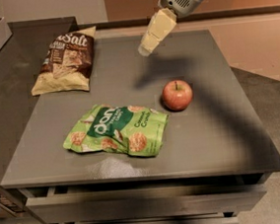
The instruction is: Move brown chip bag near green rice chip bag
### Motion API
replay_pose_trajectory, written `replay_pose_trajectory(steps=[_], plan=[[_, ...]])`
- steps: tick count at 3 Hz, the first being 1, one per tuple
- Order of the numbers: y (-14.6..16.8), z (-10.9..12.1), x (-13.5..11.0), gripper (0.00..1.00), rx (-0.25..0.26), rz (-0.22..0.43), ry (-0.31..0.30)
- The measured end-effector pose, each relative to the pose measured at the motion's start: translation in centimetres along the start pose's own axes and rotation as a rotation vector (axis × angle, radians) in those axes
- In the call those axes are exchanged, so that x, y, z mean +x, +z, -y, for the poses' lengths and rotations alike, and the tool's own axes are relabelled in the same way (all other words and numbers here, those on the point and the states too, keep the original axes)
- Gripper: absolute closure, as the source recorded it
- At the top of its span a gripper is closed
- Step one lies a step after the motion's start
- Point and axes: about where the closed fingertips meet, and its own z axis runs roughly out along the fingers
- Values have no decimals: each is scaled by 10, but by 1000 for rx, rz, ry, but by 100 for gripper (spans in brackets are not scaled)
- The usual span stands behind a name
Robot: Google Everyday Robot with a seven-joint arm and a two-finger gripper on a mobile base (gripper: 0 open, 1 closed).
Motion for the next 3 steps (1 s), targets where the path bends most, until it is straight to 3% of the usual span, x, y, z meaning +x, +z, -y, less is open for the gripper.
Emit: replay_pose_trajectory(steps=[1, 3], plan=[[26, 11, -31, 0, 2, -5, 71], [72, 5, -73, 0, 40, -101, 222]])
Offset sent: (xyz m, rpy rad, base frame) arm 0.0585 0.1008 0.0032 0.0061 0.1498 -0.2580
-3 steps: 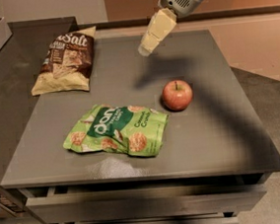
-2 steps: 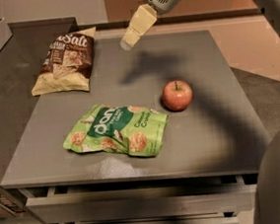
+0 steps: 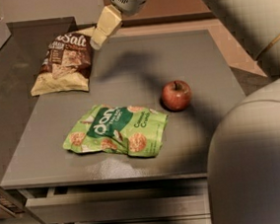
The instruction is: Move brown chip bag near green rice chip bag
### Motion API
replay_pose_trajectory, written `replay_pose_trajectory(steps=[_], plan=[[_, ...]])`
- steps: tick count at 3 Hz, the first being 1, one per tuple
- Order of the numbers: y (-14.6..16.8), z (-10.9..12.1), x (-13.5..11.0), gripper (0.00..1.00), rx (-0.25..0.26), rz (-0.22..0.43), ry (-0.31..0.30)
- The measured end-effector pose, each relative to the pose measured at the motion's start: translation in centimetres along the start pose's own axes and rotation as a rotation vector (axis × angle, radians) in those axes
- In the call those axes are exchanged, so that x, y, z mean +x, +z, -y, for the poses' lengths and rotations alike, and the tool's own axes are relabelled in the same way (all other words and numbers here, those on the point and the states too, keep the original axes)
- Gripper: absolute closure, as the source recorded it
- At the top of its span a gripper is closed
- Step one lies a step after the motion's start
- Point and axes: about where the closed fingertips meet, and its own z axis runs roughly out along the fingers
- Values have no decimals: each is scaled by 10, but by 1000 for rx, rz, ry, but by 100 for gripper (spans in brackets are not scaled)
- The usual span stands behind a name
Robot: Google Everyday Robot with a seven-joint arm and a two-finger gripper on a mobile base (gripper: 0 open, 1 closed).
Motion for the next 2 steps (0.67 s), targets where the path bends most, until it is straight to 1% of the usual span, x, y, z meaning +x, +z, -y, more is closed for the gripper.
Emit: replay_pose_trajectory(steps=[1, 2], plan=[[20, -17, -13, 0, 61, -40, 73], [45, -31, -19, 0, 92, -74, 143]])
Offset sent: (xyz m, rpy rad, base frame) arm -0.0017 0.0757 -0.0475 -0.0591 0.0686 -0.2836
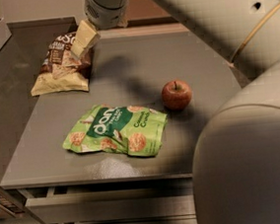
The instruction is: Move brown chip bag near green rice chip bag
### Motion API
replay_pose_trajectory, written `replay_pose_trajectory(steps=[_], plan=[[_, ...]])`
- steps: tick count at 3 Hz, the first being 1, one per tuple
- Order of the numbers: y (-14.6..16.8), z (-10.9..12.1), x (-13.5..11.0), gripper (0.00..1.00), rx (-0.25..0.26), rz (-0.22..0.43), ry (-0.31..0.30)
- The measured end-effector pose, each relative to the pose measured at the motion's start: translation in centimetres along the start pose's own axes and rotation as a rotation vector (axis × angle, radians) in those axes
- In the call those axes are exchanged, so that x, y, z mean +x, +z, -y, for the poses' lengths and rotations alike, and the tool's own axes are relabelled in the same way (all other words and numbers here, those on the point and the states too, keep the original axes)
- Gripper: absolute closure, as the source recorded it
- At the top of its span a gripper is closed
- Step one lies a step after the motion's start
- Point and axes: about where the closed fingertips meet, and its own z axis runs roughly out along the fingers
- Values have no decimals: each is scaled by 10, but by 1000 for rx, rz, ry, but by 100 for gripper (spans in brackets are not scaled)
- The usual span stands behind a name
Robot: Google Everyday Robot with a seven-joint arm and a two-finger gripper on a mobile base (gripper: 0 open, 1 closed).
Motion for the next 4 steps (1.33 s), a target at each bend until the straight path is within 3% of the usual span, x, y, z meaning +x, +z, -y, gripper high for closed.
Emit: replay_pose_trajectory(steps=[1, 2, 3, 4], plan=[[25, -13, -2, 0, -43, -47, 66], [39, -30, -9, 0, -127, -69, 117], [51, -43, -12, 0, -242, -49, 166], [52, -47, -13, 0, -263, -49, 172]])
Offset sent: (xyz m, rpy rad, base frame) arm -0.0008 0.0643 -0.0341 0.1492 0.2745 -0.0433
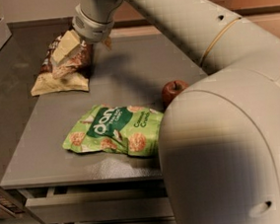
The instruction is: Move brown chip bag near green rice chip bag
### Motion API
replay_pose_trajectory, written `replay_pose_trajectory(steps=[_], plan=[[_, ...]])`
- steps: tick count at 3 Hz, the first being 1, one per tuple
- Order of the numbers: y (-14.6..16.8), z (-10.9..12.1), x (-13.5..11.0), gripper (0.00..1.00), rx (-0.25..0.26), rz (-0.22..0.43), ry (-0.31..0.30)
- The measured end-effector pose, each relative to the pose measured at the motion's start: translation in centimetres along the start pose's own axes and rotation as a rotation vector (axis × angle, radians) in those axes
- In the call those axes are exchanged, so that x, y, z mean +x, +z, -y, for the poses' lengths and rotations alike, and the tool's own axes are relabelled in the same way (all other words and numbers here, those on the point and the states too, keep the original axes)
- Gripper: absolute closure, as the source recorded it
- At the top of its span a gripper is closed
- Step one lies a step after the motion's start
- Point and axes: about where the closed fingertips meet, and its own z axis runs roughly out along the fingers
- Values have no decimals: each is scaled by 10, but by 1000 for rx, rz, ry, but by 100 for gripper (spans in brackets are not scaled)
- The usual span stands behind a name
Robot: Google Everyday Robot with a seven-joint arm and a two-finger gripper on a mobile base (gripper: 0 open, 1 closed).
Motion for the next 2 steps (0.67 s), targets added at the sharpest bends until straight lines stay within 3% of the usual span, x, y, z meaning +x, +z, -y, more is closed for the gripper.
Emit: replay_pose_trajectory(steps=[1, 2], plan=[[5, -2, 2, 0, 32, -18, 1], [15, -1, 5, 0, 97, -21, 41]])
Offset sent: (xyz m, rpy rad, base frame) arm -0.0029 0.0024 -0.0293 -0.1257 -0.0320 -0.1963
